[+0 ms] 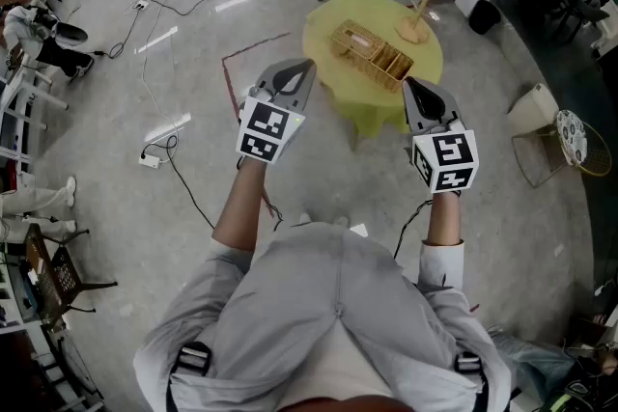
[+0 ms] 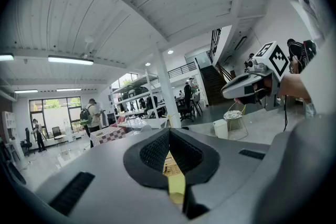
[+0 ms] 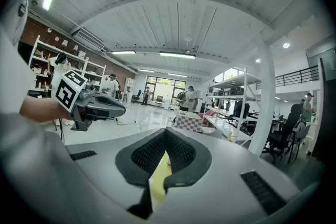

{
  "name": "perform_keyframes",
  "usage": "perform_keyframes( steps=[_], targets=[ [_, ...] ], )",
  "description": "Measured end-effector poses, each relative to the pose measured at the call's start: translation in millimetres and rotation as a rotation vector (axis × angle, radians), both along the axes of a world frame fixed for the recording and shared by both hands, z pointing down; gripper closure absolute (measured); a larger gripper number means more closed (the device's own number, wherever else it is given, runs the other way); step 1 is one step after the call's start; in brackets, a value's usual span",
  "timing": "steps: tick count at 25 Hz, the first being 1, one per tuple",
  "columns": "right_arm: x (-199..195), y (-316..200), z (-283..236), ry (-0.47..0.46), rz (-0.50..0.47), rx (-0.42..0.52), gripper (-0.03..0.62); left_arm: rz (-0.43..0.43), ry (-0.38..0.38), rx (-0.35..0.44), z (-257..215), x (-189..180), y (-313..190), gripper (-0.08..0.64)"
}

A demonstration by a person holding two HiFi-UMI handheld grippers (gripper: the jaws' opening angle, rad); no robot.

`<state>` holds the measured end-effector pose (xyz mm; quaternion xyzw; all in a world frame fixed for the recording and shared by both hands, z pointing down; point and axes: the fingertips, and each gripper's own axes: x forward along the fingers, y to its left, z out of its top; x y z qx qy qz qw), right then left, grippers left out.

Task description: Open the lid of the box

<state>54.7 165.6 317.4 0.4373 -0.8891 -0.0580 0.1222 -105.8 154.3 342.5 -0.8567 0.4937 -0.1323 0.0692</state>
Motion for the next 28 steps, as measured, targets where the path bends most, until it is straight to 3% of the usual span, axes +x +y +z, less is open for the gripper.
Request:
perform_keyframes(
  steps=[18,28],
  targets=[
    [30.3,-23.3,6.7,-0.053,-0.053,-0.010,0.571,-0.063,-0.013,-0.023,11.6,25.2,-12.4,0.532],
    [45.6,-68.7,22.8,-0.075,-0.055,-0.045,0.571,-0.071,-0.016,-0.044,24.8,41.1,-52.8,0.531]
  ],
)
